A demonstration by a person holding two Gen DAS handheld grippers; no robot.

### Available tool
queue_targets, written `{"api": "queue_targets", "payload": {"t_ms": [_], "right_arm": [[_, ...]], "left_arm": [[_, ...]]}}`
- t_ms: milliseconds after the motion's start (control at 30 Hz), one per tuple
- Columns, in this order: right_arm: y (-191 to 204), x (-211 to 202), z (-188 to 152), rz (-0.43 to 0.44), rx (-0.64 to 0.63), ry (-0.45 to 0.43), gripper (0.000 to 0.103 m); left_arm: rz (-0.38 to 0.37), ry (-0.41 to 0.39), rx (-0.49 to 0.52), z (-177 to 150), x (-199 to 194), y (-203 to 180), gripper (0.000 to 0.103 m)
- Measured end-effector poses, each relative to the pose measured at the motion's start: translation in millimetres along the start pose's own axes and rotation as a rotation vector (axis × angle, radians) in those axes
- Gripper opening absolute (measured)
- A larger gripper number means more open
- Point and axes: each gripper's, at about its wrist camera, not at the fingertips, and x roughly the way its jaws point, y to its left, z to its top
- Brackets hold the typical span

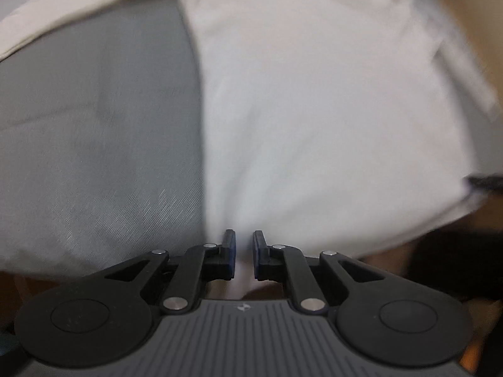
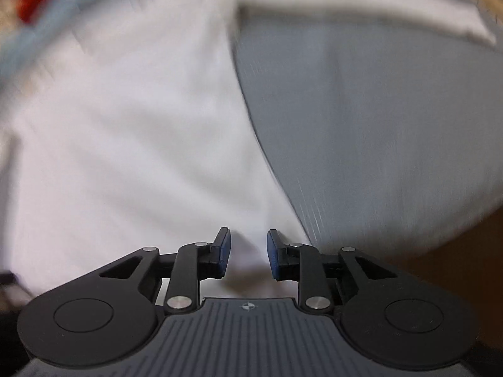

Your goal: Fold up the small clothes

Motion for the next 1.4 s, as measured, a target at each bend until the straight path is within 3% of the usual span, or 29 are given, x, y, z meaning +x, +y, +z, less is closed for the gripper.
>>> {"api": "queue_targets", "payload": {"t_ms": [100, 167, 233, 300, 367, 500, 600, 733, 833, 900, 1000, 1133, 1300, 1400], "right_arm": [[2.9, -14.4, 1.9, 0.034, -0.006, -0.070, 0.028], [2.5, -7.4, 1.4, -0.009, -0.017, -0.040, 0.031], [3.1, 0.4, -0.8, -0.045, -0.036, -0.013, 0.031], [10.1, -6.3, 2.3, -0.037, -0.046, -0.038, 0.032], [13.2, -20.2, 4.1, -0.007, -0.041, -0.097, 0.032], [24.1, -64.8, 19.2, 0.042, -0.048, -0.299, 0.032], [27.8, -99.6, 45.0, 0.089, -0.041, -0.438, 0.032], [34.4, -146.6, 80.1, 0.145, -0.098, -0.614, 0.035], [43.6, -156.8, 99.8, 0.132, -0.138, -0.709, 0.052], [48.1, -149.1, 104.0, 0.101, -0.144, -0.697, 0.060], [62.7, -120.3, 112.9, 0.077, -0.147, -0.601, 0.059], [97.2, -117.5, 106.5, 0.122, -0.184, -0.653, 0.059], [124.6, -101.1, 114.2, 0.102, -0.171, -0.623, 0.059], [134.2, -95.4, 119.5, 0.092, -0.138, -0.622, 0.059]], "left_arm": [[-0.037, -0.062, 0.000, 1.3, -12.3, -3.7, 0.011], [-0.080, -0.092, -0.023, 3.8, -16.5, -0.7, 0.019], [-0.005, -0.019, -0.035, 4.8, -1.7, 1.5, 0.017], [-0.003, -0.019, -0.040, 6.2, -2.1, -0.7, 0.017], [-0.039, -0.101, -0.049, 9.1, -19.8, -3.1, 0.019], [-0.083, -0.308, -0.132, 14.1, -62.0, 10.5, 0.025], [-0.018, -0.451, -0.183, 27.6, -87.1, 22.6, 0.026], [0.094, -0.667, -0.126, 54.3, -128.6, 30.8, 0.027], [0.144, -0.780, -0.096, 69.7, -153.2, 52.0, 0.046], [0.192, -0.797, -0.090, 81.2, -153.6, 62.3, 0.063], [0.280, -0.771, -0.065, 95.9, -131.8, 80.9, 0.063], [0.308, -0.678, -0.110, 102.7, -100.7, 114.1, 0.063], [0.346, -0.699, -0.137, 107.3, -92.9, 145.9, 0.063], [0.369, -0.697, -0.214, 105.2, -85.1, 174.0, 0.063]]}}
